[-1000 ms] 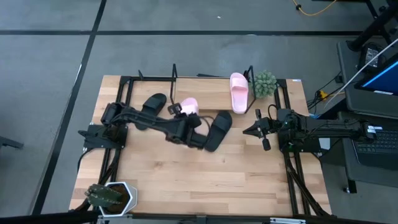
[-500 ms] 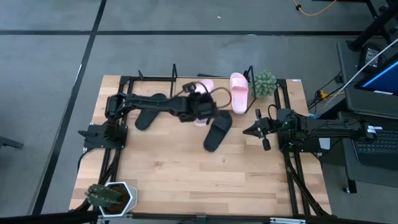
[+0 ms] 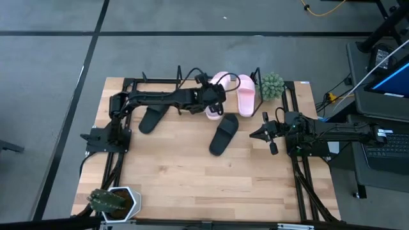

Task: Pick and place slides into the shelf
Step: Put the pink slipper on the shelf

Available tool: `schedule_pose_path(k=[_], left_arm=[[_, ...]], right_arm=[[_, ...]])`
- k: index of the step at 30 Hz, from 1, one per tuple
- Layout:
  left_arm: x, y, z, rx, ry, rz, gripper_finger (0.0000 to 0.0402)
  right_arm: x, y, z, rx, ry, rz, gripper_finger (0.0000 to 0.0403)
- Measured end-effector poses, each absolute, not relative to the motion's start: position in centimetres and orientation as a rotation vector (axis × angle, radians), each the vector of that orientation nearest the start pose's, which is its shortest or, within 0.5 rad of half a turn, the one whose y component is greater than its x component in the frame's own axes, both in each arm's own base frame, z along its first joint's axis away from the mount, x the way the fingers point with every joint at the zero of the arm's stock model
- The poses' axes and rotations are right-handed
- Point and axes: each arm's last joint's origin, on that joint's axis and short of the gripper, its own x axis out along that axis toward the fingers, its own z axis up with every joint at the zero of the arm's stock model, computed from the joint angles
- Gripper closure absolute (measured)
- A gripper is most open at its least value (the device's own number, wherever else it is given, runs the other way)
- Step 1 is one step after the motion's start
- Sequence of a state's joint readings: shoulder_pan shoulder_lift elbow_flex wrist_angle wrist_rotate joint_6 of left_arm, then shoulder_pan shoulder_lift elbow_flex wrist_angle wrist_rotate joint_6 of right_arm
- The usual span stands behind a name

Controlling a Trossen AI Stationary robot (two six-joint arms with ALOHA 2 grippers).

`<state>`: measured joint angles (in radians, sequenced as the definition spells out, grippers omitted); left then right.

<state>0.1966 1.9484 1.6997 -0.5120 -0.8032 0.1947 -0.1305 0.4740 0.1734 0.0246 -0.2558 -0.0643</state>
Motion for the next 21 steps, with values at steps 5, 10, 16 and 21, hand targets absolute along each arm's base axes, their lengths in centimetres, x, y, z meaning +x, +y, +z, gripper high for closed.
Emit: schedule_pose_path(k=[5,10,16,21], left_arm=[[41.9,11.8,29.8,0.385,0.829,0.900,0.0400],[42.0,12.4,31.8,0.380,0.786,0.918,0.0400],[42.2,12.5,33.6,0.401,0.748,0.915,0.0400],[42.2,12.8,34.3,0.407,0.738,0.924,0.0401]], right_arm=[[12.9,-1.0,18.3,-0.011,0.267,0.133,0.0380],[12.9,-1.0,18.3,-0.012,0.266,0.133,0.0380],[12.9,-1.0,18.3,-0.030,0.265,0.135,0.0380],[12.9,-1.0,18.3,-0.031,0.263,0.135,0.0379]])
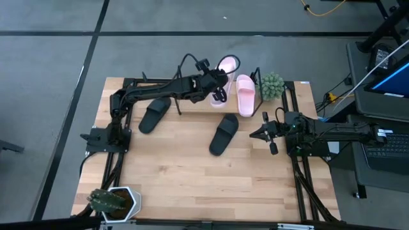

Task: Pick and place slides into the shelf
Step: Put the pink slipper on the shelf

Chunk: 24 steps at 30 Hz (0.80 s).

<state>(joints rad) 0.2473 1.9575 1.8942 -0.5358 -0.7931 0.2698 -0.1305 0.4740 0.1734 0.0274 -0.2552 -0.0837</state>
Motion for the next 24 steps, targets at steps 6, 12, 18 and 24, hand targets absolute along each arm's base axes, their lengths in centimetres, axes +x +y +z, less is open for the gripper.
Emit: schedule_pose_path(k=[6,12,18,24], left_arm=[[41.9,13.9,34.2,0.356,0.731,0.923,0.0401],[42.5,14.7,33.2,0.309,0.721,0.889,0.0401],[43.0,16.3,32.7,0.291,0.712,0.882,0.0401],[43.9,17.1,34.1,0.278,0.663,0.872,0.0401]], right_arm=[[13.0,-1.0,18.6,-0.040,0.234,0.135,0.0379],[13.0,-1.0,18.6,-0.062,0.227,0.136,0.0379],[13.0,-1.0,18.8,-0.072,0.205,0.131,0.0379],[13.1,-1.1,18.9,-0.090,0.196,0.095,0.0379]])
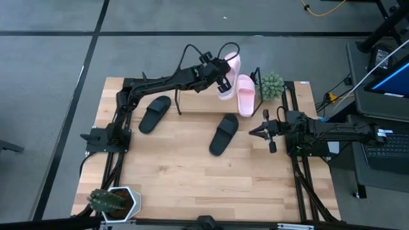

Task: Pick and place slides into the shelf
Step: Put the pink slipper on the shelf

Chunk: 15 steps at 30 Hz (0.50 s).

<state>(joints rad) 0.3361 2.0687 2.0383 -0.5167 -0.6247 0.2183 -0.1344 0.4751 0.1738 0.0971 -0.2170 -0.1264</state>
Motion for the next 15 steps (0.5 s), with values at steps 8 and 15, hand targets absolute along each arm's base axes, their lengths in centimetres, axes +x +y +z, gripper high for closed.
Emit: schedule_pose_path(k=[8,15], left_arm=[[46.0,17.7,32.8,0.279,0.736,0.846,0.0401],[45.9,18.0,31.4,0.219,0.776,0.869,0.0401]], right_arm=[[13.1,-1.2,18.9,-0.101,0.200,0.082,0.0379],[13.0,-1.2,18.7,-0.096,0.219,0.083,0.0379]])
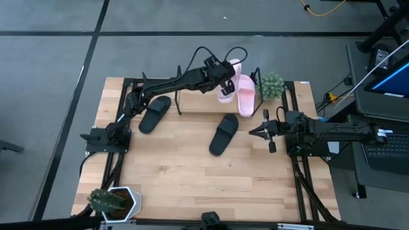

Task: Pick and place slides into the shelf
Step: Put the pink slipper on the shelf

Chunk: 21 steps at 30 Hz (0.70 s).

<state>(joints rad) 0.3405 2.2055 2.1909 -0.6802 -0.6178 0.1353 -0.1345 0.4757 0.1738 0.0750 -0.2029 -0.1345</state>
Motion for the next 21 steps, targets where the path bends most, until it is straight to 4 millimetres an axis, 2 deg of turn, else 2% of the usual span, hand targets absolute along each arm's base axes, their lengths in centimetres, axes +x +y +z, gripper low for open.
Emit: schedule_pose_path(k=[6,16,21], left_arm=[[46.0,17.9,29.9,0.206,0.833,0.930,0.0401],[47.4,18.1,25.5,0.205,0.925,0.966,0.0401],[47.4,18.2,24.9,0.182,0.916,1.009,0.0401]], right_arm=[[13.0,-1.2,18.7,-0.094,0.218,0.083,0.0380],[13.0,-1.2,18.7,-0.092,0.220,0.082,0.0380],[13.0,-1.2,18.7,-0.093,0.222,0.082,0.0380]])
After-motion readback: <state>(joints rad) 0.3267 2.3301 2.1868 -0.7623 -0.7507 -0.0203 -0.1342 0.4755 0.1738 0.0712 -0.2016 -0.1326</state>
